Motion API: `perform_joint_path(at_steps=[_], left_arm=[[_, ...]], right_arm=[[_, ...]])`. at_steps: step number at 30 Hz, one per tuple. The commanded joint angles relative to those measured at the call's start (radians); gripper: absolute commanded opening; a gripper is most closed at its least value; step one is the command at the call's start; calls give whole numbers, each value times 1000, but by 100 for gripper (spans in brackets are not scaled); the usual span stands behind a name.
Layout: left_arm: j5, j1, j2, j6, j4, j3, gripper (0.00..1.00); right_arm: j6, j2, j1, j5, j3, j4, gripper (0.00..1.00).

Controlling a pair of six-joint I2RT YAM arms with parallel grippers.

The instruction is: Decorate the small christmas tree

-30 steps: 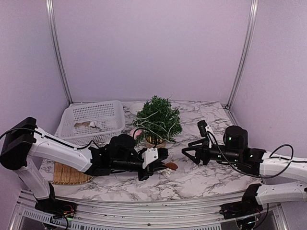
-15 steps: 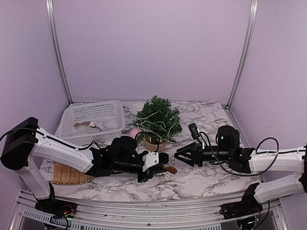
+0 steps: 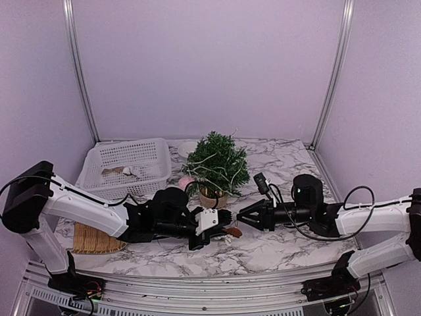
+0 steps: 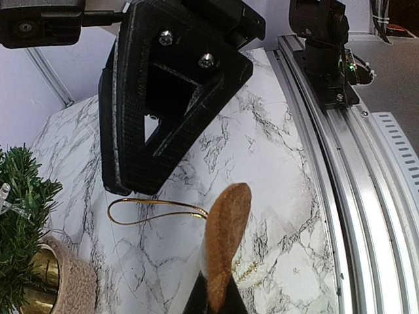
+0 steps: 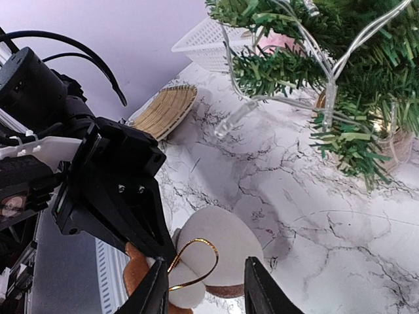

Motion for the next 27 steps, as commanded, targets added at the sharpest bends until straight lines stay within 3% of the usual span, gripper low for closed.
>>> perform_joint_path(at_steps=[1, 9, 14, 16, 20, 24, 27], left_arm=[[-15, 5, 18, 13, -12, 28, 0], [-28, 17, 26, -1, -11, 31, 0], [-12, 23, 23, -4, -10, 32, 0], [-4, 22, 27, -1, -10, 37, 0], [4, 23, 31, 4, -10, 45, 0], [3, 23, 41, 7, -11, 56, 0], [1, 23, 47, 7, -11, 62, 0]], right_arm=[[-9, 18, -8, -24, 28, 38, 34], [-4, 15, -8, -38, 31, 61, 0], [-11, 19, -11, 3, 38, 29, 2], [-4, 30, -15, 26, 45, 20, 13], [19, 60, -30, 9, 61, 39, 23], [30, 87, -31, -30, 85, 51, 24], [23, 109, -31, -64, 97, 52, 18]])
